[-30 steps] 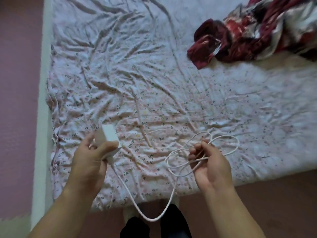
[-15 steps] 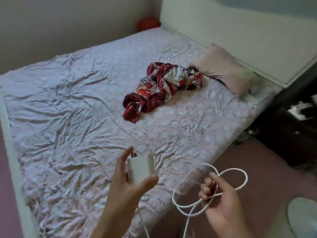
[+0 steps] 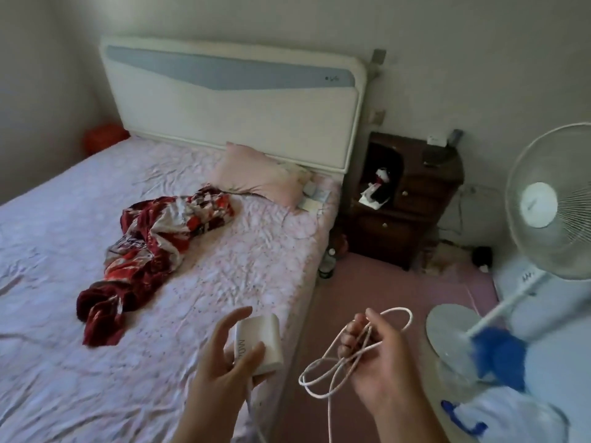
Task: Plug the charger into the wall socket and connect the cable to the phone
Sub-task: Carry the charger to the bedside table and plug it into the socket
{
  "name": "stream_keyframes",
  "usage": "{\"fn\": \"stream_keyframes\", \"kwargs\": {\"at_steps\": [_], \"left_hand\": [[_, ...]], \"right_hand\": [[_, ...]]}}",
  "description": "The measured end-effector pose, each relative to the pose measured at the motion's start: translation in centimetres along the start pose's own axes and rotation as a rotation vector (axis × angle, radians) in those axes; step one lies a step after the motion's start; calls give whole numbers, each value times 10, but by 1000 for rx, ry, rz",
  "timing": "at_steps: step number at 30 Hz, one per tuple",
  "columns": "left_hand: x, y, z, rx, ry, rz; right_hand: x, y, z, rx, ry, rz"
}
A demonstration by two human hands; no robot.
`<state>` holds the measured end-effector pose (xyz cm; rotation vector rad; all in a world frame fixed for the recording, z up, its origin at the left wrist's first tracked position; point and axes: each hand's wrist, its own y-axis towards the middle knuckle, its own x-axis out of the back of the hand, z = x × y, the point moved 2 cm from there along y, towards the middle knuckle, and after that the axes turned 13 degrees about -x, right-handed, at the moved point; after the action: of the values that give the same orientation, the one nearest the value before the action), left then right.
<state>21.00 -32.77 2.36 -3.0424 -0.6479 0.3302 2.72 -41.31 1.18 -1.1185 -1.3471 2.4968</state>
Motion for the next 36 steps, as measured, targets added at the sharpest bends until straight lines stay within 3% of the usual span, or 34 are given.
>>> {"fn": "stream_keyframes", "kwargs": {"at_steps": [11, 19, 28, 36], "left_hand": [[-136, 91, 15, 4, 11, 67], [-195, 163, 25, 59, -44, 70], [-245, 323, 23, 172, -235, 66], [-293, 470, -2, 112, -251, 85]], "right_hand": [[15, 26, 151, 67, 141, 5], [9, 65, 221, 94, 246, -52], [-17, 123, 325, 311, 440, -81], [-68, 168, 420, 438, 518, -61]]}}
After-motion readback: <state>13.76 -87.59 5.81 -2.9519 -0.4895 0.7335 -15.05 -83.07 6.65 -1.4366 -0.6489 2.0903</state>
